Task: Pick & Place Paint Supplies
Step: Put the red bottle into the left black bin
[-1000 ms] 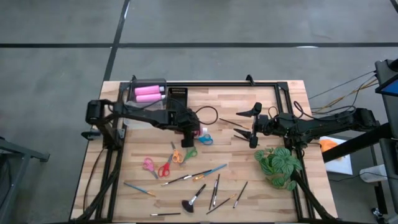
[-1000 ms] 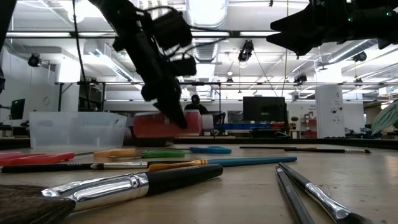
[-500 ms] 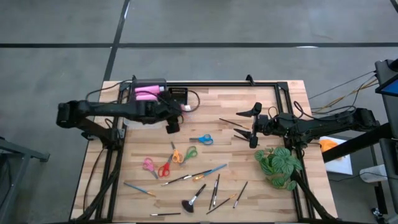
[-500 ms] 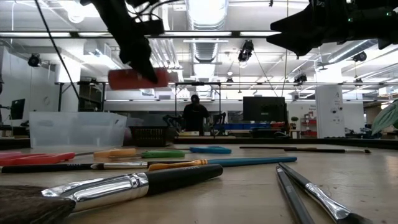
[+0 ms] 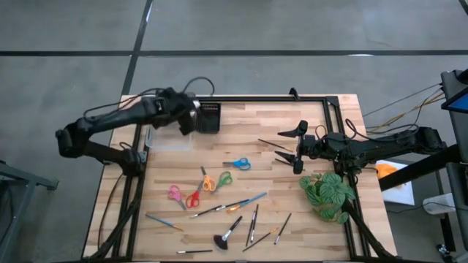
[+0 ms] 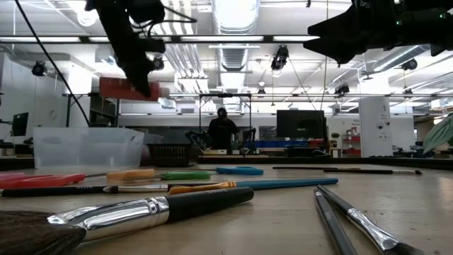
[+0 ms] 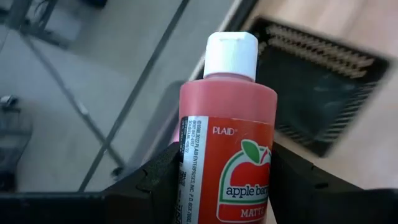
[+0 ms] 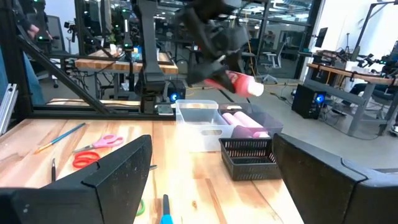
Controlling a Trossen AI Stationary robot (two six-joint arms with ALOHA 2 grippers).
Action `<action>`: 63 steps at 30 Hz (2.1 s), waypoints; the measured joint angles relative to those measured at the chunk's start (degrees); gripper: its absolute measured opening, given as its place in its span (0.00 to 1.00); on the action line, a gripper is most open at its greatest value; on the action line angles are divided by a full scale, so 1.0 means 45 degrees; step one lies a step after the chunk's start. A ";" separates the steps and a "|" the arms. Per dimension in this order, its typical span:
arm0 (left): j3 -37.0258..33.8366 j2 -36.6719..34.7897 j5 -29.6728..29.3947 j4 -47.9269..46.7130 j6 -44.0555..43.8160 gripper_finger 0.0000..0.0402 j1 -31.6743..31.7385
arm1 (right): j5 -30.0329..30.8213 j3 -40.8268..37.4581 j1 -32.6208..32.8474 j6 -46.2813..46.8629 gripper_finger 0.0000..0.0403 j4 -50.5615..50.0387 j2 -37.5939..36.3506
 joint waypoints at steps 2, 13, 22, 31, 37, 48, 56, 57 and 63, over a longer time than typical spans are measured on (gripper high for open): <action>0.0000 0.0000 0.0274 0.0076 0.0486 0.47 0.0745 | -0.0002 0.0000 0.0000 0.0000 0.82 0.0000 0.0000; 0.0000 0.0005 0.3003 0.0975 0.2360 0.47 0.4183 | -0.0002 0.0000 0.0000 0.0003 0.82 0.0005 0.0000; 0.0000 0.1027 0.2981 0.1316 0.3028 0.47 0.4532 | -0.0001 0.0000 0.0000 -0.0001 0.82 0.0010 -0.0005; 0.0005 0.3280 0.2586 0.1377 0.4632 0.47 0.4976 | -0.0003 0.0000 0.0000 -0.0001 0.82 0.0010 -0.0005; 0.0002 0.4236 0.2616 0.1722 0.5089 0.47 0.4987 | 0.0001 0.0000 -0.0002 -0.0001 0.82 0.0010 -0.0005; 0.0005 0.4498 0.3237 0.1929 0.5154 0.48 0.5064 | 0.0001 0.0000 -0.0005 -0.0001 0.82 0.0010 -0.0014; 0.0005 0.4410 0.3642 0.1928 0.5042 0.62 0.5116 | 0.0001 0.0000 -0.0001 0.0000 0.82 0.0009 -0.0015; 0.0005 0.4394 0.3660 0.1950 0.5041 0.64 0.5118 | 0.0001 0.0000 -0.0003 -0.0001 0.82 0.0010 -0.0015; 0.0015 0.4386 0.3660 0.1929 0.4955 0.72 0.5126 | 0.0001 0.0000 0.0000 0.0000 0.82 0.0009 -0.0015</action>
